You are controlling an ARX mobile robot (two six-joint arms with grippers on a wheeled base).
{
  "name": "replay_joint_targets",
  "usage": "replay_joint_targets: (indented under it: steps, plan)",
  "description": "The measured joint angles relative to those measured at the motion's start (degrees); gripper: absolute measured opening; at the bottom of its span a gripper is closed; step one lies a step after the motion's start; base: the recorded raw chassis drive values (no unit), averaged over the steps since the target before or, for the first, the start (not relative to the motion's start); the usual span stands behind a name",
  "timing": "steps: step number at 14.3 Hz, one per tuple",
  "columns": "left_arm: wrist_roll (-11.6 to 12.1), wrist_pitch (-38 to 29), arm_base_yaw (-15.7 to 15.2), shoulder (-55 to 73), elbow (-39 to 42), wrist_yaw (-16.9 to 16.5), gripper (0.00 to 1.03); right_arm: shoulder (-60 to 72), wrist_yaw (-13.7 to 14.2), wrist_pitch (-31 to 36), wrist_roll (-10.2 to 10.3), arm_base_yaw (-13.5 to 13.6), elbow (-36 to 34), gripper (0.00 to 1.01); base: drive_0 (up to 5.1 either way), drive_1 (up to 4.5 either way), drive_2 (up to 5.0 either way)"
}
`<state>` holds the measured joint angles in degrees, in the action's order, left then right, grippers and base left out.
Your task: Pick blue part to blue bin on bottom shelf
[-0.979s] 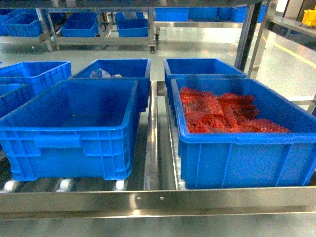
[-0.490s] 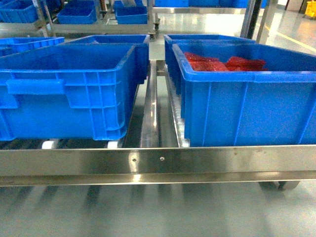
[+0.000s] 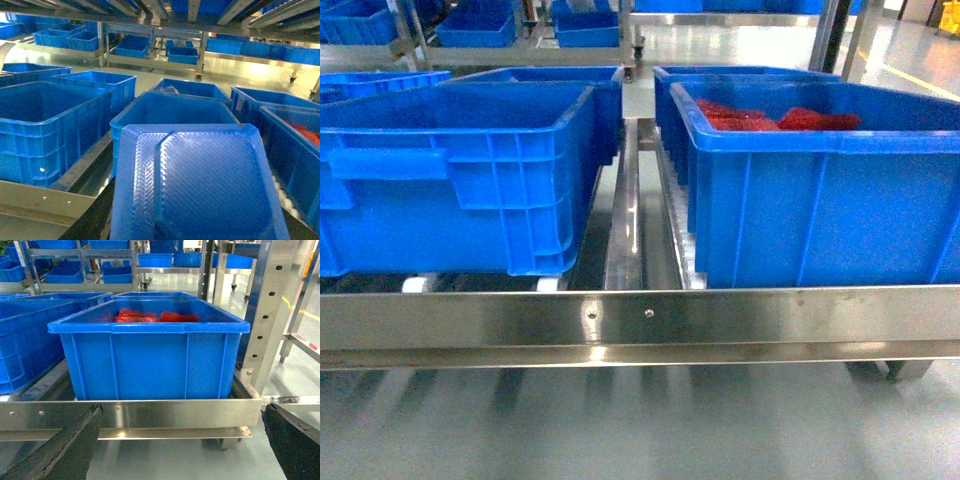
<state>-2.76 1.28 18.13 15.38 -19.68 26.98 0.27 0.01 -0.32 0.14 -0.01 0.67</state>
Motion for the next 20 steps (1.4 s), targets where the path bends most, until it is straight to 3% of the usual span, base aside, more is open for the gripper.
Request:
replay_joint_targets:
  steps: [20]
  plan:
    - [0.0, 0.13, 0.0, 0.37, 0.0, -0.07, 0.43, 0.0, 0.0, -0.02, 0.0, 0.0, 0.0, 0.98, -0.1, 3.94, -4.1]
